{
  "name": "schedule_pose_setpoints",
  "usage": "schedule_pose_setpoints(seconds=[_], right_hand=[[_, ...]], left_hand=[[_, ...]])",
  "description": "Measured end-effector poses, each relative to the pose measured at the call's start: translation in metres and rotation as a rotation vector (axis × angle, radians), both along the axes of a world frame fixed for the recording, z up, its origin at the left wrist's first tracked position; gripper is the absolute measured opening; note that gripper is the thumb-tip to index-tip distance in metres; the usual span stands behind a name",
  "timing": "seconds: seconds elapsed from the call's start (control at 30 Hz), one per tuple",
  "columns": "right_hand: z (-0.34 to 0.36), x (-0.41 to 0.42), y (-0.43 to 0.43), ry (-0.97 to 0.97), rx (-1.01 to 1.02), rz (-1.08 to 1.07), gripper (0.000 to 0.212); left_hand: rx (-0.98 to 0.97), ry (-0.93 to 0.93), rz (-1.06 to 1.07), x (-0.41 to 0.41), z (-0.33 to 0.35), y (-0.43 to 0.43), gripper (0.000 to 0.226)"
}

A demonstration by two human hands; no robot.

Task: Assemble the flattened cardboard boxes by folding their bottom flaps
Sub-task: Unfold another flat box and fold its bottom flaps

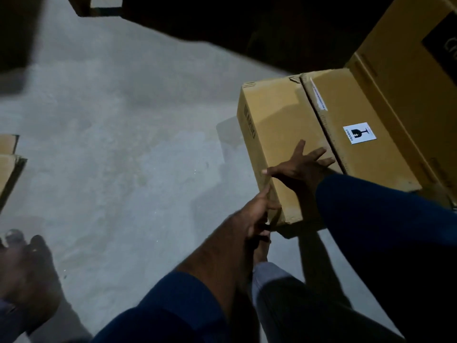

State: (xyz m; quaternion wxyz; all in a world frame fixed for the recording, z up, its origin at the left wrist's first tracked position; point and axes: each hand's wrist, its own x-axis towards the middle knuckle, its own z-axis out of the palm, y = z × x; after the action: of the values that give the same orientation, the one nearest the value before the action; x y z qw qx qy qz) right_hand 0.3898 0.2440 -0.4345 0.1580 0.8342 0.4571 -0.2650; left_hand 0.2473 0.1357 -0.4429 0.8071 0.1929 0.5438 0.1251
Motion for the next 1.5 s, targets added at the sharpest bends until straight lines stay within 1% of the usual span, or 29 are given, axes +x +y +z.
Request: schedule_pose_setpoints(seconds=[0.03, 0.1, 0.2, 0.27, 0.33, 0.37, 0.4, 0.43, 0.47, 0.5, 0.53, 0.6, 0.67, 0.7, 0.77, 0.8, 0.87, 0.9, 0.93, 0.97, 1.0, 1.03, 1.07, 1.13, 1.23, 1.3, 1.37, 1.43, 1.5], right_hand=[[0.001, -0.003, 0.001, -0.005, -0.006, -0.001, 0.156], [0.003, -0.012, 0.002, -0.024, -0.01, 0.024, 0.153], [0.003, -0.028, 0.006, -0.054, -0.006, 0.042, 0.149], [0.003, -0.033, 0.011, -0.068, -0.014, 0.063, 0.143], [0.011, -0.032, 0.019, -0.05, -0.009, 0.134, 0.135], [0.017, -0.029, 0.023, -0.025, 0.022, 0.174, 0.126], [0.024, -0.025, 0.027, -0.003, 0.076, 0.209, 0.114], [0.029, -0.021, 0.03, -0.003, 0.129, 0.238, 0.095], [0.033, -0.018, 0.032, -0.017, 0.155, 0.25, 0.078], [0.034, -0.013, 0.032, -0.028, 0.163, 0.233, 0.071], [0.03, -0.006, 0.03, -0.024, 0.159, 0.18, 0.077], [0.021, 0.009, 0.019, 0.02, 0.168, 0.0, 0.1], [0.013, 0.024, 0.005, 0.068, 0.208, -0.115, 0.113], [0.01, 0.029, -0.001, 0.088, 0.218, -0.127, 0.115], [0.003, 0.036, -0.013, 0.063, 0.23, -0.058, 0.115], [0.001, 0.038, -0.016, 0.025, 0.244, -0.015, 0.114], [0.002, 0.042, -0.014, -0.04, 0.291, 0.033, 0.111], [0.005, 0.045, -0.011, -0.044, 0.314, 0.025, 0.11], [0.007, 0.049, -0.006, -0.034, 0.337, -0.007, 0.108], [0.009, 0.054, -0.002, -0.014, 0.356, -0.056, 0.107], [0.01, 0.059, 0.001, 0.01, 0.375, -0.115, 0.105], [0.011, 0.064, 0.003, 0.03, 0.396, -0.161, 0.103], [0.009, 0.067, 0.004, 0.035, 0.414, -0.181, 0.101], [0.003, 0.067, 0.002, 0.005, 0.422, -0.16, 0.101], [0.0, 0.052, -0.004, -0.05, 0.413, -0.074, 0.108], [0.007, 0.037, 0.0, -0.029, 0.417, -0.062, 0.112], [0.018, 0.02, 0.01, 0.062, 0.413, -0.12, 0.12], [0.022, 0.0, 0.02, 0.226, 0.393, -0.247, 0.127], [0.029, -0.027, 0.023, 0.412, 0.414, -0.358, 0.125]], left_hand=[[-0.002, 0.004, 0.009, 0.002, 0.0, -0.001, 0.044], [0.003, -0.002, 0.028, 0.003, -0.003, -0.001, 0.052], [-0.015, -0.01, 0.086, 0.001, -0.001, 0.001, 0.048], [-0.049, -0.015, 0.188, 0.003, -0.01, 0.003, 0.045], [-0.093, -0.003, 0.35, 0.004, -0.021, 0.007, 0.03], [-0.107, 0.014, 0.422, 0.004, -0.03, 0.01, 0.024], [-0.119, 0.032, 0.457, 0.004, -0.036, 0.012, 0.024], [-0.124, 0.032, 0.455, 0.004, -0.039, 0.012, 0.031], [-0.132, 0.028, 0.433, 0.006, -0.044, 0.012, 0.044], [-0.146, 0.01, 0.412, 0.009, -0.047, 0.012, 0.052], [-0.151, -0.008, 0.393, 0.013, -0.049, 0.013, 0.056], [-0.134, -0.005, 0.373, 0.022, -0.056, 0.015, 0.055], [-0.137, -0.036, 0.373, 0.03, -0.054, 0.016, 0.055], [-0.128, -0.029, 0.359, 0.031, -0.052, 0.016, 0.056], [-0.166, 0.006, 0.376, 0.034, -0.055, 0.013, 0.059], [-0.181, 0.013, 0.38, 0.037, -0.059, 0.012, 0.07], [-0.206, 0.03, 0.422, 0.041, -0.09, 0.014, 0.122], [-0.237, 0.035, 0.443, 0.041, -0.096, 0.015, 0.139], [-0.263, -0.006, 0.449, 0.039, -0.092, 0.014, 0.141], [-0.253, -0.03, 0.44, 0.038, -0.079, 0.012, 0.127], [-0.262, -0.113, 0.463, 0.037, -0.069, 0.011, 0.107], [-0.281, -0.204, 0.491, 0.037, -0.066, 0.008, 0.094], [-0.289, -0.277, 0.511, 0.039, -0.07, 0.006, 0.093], [-0.257, -0.34, 0.525, 0.04, -0.068, 0.007, 0.096], [-0.195, -0.263, 0.458, 0.021, -0.059, 0.011, 0.088], [-0.167, -0.214, 0.464, -0.004, -0.055, 0.014, 0.084], [-0.145, -0.176, 0.456, -0.032, -0.053, 0.017, 0.086], [-0.135, -0.163, 0.445, -0.063, -0.043, 0.015, 0.083], [-0.15, -0.186, 0.453, -0.093, -0.034, 0.007, 0.087]])
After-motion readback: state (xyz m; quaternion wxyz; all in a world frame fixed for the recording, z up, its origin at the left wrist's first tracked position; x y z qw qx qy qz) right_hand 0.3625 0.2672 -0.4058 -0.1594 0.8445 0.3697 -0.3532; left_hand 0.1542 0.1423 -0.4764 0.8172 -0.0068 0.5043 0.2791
